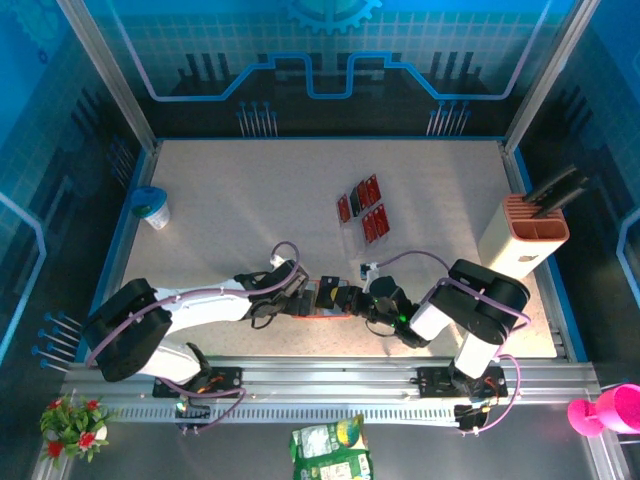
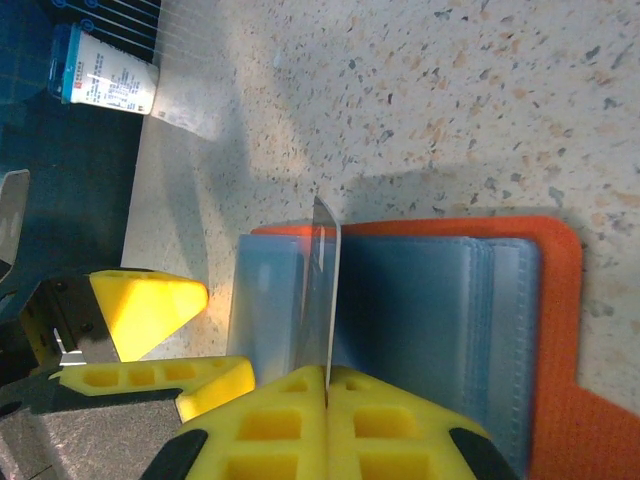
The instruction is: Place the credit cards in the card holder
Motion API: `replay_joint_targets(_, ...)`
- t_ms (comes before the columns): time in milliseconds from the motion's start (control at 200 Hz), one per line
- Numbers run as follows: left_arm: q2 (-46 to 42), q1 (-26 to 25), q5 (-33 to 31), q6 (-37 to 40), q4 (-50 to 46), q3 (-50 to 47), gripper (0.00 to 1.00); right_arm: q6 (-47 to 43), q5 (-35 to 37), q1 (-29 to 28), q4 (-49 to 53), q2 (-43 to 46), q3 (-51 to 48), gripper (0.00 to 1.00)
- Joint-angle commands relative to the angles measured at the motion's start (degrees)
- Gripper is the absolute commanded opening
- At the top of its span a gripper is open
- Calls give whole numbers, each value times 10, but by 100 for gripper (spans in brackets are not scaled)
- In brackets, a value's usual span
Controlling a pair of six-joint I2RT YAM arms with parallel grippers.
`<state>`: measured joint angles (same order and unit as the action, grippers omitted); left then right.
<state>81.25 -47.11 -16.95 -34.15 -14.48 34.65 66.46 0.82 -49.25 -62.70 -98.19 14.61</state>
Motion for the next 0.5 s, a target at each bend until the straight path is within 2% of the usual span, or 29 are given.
replay_joint_targets(0,-11,-4,-2,-11,-17,-16,99,-18,9,-8,60,23,7,0)
replay_joint_targets(335,-92,19,-4,-41,-48,1,99,-93,0,12,263,170,55,0)
replay_joint_targets(495,-105,25,-10,-28,-79,25,99,-127,-5,16,344,203,96,0)
